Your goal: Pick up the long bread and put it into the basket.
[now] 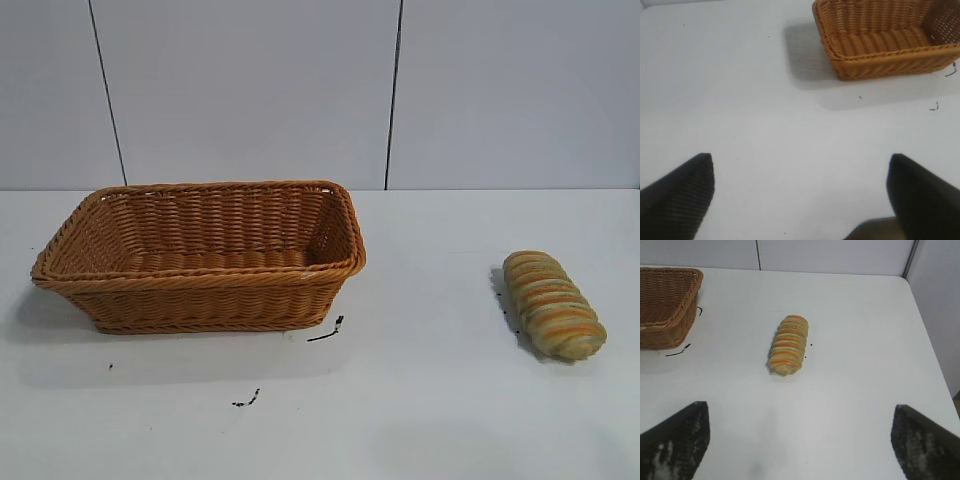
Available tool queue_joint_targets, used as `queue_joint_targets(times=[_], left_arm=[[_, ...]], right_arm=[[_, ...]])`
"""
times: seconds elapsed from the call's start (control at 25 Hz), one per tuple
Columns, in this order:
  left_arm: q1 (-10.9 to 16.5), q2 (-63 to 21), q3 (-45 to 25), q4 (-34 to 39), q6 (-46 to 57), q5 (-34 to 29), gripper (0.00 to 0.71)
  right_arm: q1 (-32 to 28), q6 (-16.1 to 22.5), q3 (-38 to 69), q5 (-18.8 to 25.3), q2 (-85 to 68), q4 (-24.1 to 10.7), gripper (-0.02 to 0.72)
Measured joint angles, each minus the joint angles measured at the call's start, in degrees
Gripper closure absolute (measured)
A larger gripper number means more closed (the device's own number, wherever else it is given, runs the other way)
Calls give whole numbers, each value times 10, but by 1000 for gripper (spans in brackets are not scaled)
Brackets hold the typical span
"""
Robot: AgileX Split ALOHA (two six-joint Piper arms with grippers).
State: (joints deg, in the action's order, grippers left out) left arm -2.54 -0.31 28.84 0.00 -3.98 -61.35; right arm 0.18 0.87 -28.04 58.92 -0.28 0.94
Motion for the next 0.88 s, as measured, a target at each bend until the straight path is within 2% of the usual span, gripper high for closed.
queue_joint_targets(times=[0.52,0.88], left_arm=[[0,0,0,0,0,0,14],[0,0,0,0,0,0,14]], right_arm=[[0,0,-3,1,9,0,22],[0,0,-88,0,248,1,22]])
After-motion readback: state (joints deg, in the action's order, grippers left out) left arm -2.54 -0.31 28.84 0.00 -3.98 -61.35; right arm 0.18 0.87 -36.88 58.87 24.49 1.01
